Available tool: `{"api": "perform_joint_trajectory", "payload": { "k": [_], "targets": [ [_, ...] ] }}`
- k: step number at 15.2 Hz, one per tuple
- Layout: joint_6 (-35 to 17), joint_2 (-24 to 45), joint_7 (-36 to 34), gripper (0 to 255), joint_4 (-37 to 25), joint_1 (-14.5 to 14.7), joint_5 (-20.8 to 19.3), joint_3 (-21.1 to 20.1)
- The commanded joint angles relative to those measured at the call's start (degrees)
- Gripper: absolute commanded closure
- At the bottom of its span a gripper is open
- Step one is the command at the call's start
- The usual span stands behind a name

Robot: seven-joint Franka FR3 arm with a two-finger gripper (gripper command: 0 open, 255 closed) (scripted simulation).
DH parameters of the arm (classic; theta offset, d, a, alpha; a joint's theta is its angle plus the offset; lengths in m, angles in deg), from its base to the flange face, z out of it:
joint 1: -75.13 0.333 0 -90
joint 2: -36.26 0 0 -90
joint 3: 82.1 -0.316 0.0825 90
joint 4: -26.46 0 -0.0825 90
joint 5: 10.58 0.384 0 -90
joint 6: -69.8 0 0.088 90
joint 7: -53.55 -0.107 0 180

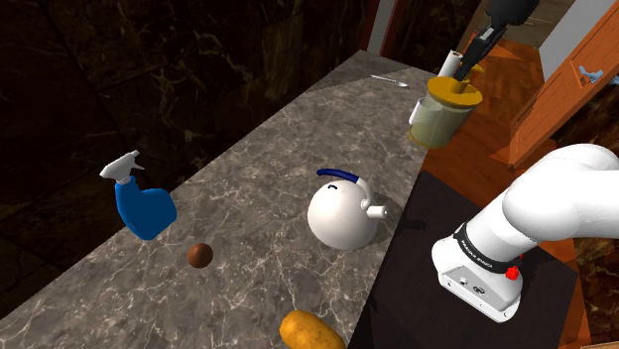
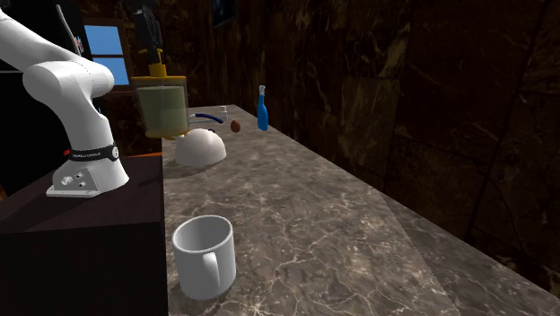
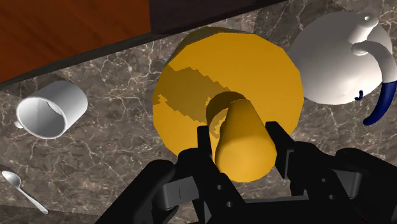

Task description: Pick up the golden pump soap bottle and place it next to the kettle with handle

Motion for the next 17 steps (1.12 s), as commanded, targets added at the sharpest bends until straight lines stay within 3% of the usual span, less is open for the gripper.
{"api": "perform_joint_trajectory", "payload": {
  "k": [1, 17],
  "targets": [
    [-1.4, -0.5, -0.1, 255, 1.8, -0.1, -0.1, 0.1],
    [-13.2, -1.2, -0.1, 255, 14.4, -1.3, -2.2, 2.1]
  ]
}}
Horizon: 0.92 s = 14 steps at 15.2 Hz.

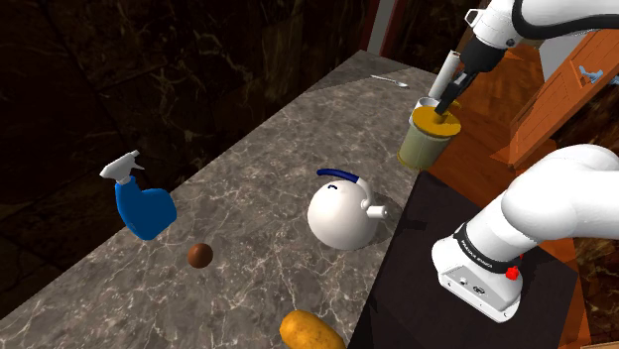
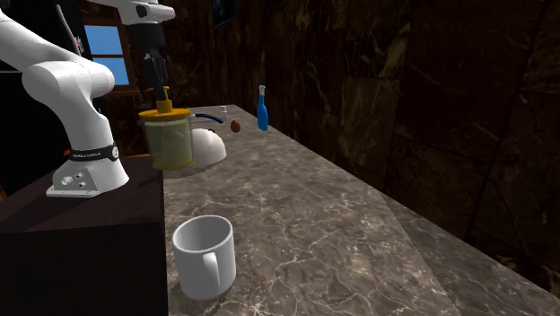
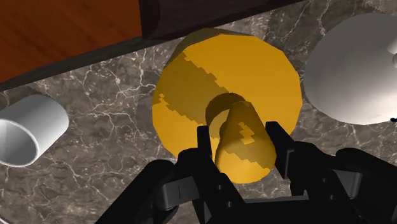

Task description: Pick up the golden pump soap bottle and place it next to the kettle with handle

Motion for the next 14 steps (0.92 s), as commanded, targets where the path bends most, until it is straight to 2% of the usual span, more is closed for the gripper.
{"api": "perform_joint_trajectory", "payload": {
  "k": [1, 14],
  "targets": [
    [-1.6, 0.0, -0.1, 255, 1.6, -0.1, -0.2, 0.2],
    [-13.5, 3.4, 0.0, 255, 10.0, -1.2, -2.5, 2.4]
  ]
}}
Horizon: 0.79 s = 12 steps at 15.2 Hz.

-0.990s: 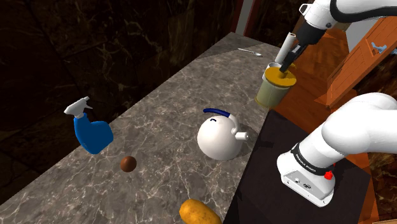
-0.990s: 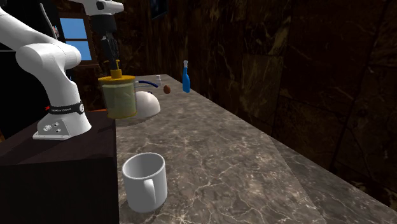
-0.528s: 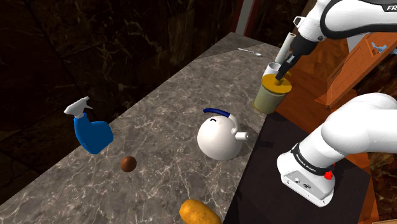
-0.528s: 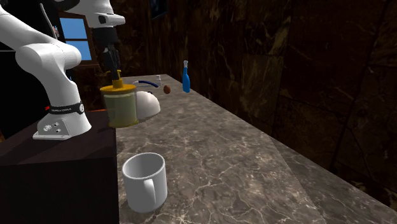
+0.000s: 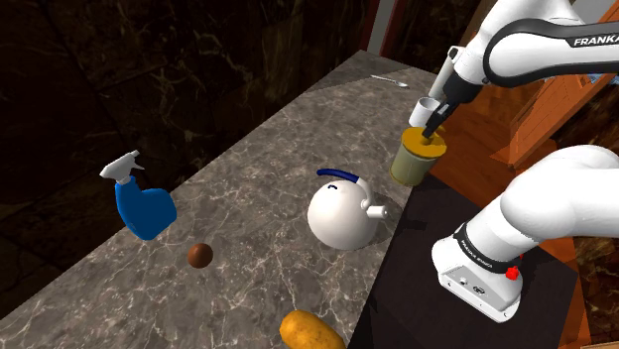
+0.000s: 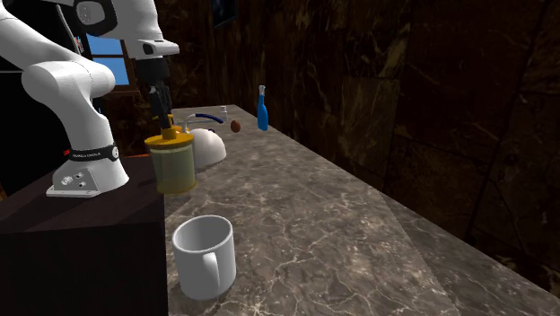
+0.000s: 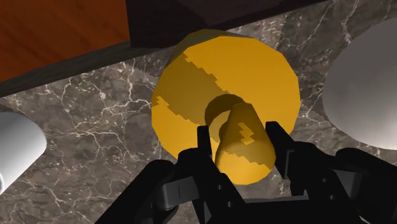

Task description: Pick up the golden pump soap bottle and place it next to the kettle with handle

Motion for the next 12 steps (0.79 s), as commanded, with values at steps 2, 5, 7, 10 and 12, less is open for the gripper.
{"api": "perform_joint_trajectory", "payload": {
  "k": [2, 5, 7, 10, 12],
  "targets": [
    [-3.2, 1.7, 0.1, 255, 1.4, -0.2, -0.6, 0.6],
    [-3.8, 2.0, 0.1, 255, 1.7, -0.2, -0.7, 0.7],
    [-3.8, 2.0, 0.1, 255, 1.7, -0.2, -0.7, 0.7],
    [-3.8, 2.0, 0.1, 255, 1.7, -0.2, -0.7, 0.7],
    [-3.7, 2.0, 0.1, 0, 1.7, -0.2, -0.7, 0.7]
  ]
}}
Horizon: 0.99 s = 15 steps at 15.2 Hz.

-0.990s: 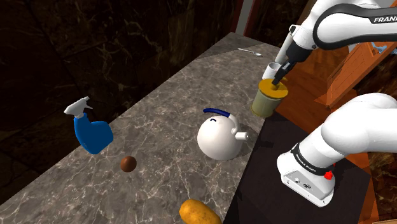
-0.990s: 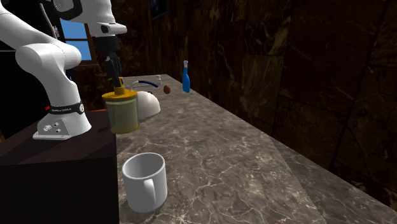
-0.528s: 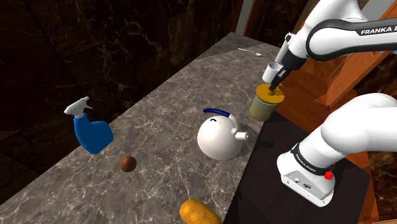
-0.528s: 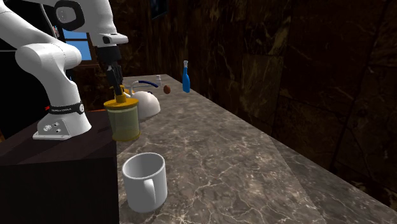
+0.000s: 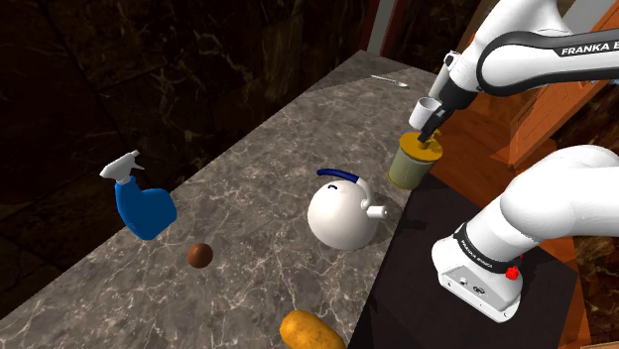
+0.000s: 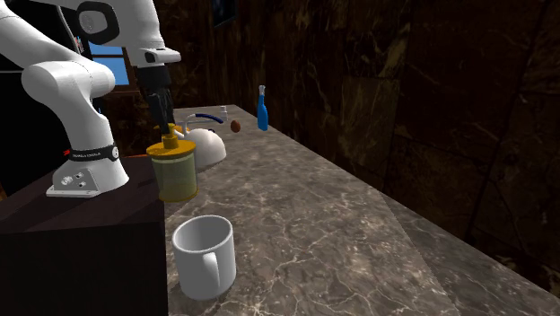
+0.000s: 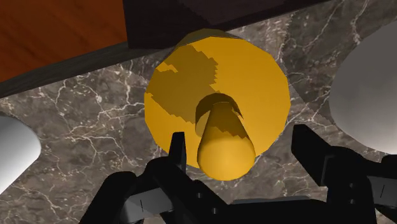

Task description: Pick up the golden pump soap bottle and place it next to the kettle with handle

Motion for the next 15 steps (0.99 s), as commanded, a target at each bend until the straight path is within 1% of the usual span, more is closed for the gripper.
{"api": "perform_joint_trajectory", "payload": {
  "k": [1, 4, 7, 8, 15],
  "targets": [
    [0.0, 0.0, 0.0, 0, 0.0, 0.0, 0.0, 0.0],
    [0.0, 0.0, 0.0, 0, 0.0, 0.0, 0.0, 0.0],
    [8.0, -4.1, 0.1, 0, -4.0, 0.3, 1.2, -1.3],
    [9.9, -4.8, 0.1, 0, -5.2, 0.4, 1.5, -1.6],
    [9.9, -4.8, 0.1, 0, -5.2, 0.4, 1.5, -1.6]
  ]
}}
